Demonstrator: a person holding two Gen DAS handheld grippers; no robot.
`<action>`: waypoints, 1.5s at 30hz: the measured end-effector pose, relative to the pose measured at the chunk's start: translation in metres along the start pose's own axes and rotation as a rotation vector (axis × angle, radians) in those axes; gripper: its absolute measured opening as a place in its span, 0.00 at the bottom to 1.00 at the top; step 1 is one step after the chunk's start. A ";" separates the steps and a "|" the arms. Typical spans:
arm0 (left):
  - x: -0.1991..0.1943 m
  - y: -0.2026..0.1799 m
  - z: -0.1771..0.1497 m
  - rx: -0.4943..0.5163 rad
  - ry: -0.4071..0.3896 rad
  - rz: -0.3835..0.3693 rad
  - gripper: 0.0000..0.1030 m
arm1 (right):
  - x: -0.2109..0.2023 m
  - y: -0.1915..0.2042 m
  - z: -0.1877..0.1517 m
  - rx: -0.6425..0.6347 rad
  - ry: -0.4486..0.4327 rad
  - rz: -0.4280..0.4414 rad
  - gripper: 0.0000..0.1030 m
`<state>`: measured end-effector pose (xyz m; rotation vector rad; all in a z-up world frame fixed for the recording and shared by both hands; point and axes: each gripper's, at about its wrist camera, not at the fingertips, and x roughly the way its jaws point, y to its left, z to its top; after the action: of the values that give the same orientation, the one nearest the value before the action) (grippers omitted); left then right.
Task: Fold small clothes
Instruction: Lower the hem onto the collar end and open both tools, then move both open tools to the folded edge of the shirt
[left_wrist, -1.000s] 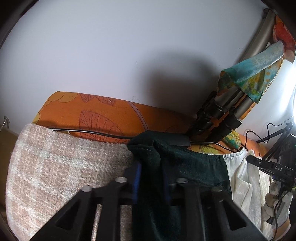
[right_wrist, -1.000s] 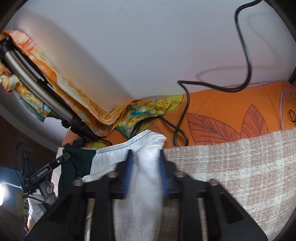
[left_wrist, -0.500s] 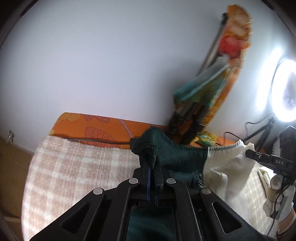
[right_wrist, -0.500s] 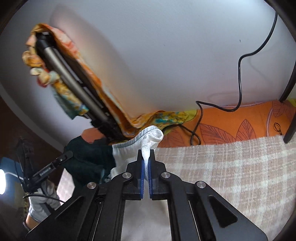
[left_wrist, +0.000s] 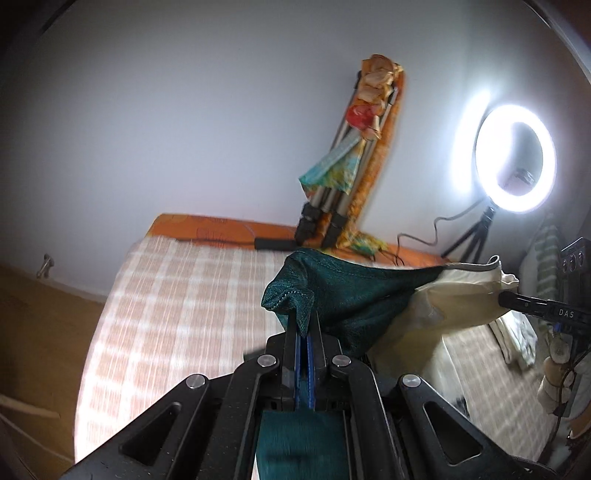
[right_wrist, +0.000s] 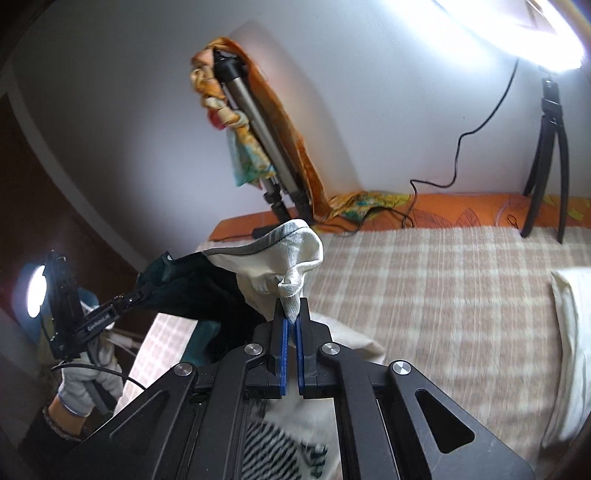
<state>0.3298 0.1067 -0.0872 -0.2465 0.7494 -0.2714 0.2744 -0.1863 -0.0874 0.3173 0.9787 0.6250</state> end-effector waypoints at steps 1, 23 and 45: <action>-0.007 -0.001 -0.008 0.002 0.004 0.000 0.00 | -0.004 0.002 -0.007 -0.004 0.004 -0.003 0.02; -0.110 0.017 -0.159 0.150 0.146 0.002 0.18 | -0.060 0.029 -0.176 -0.175 0.090 -0.158 0.04; -0.064 -0.022 -0.175 0.055 0.234 0.046 0.34 | -0.046 -0.002 -0.207 0.067 0.237 -0.066 0.32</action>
<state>0.1592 0.0851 -0.1634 -0.1457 0.9764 -0.2798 0.0816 -0.2217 -0.1680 0.2724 1.2349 0.5790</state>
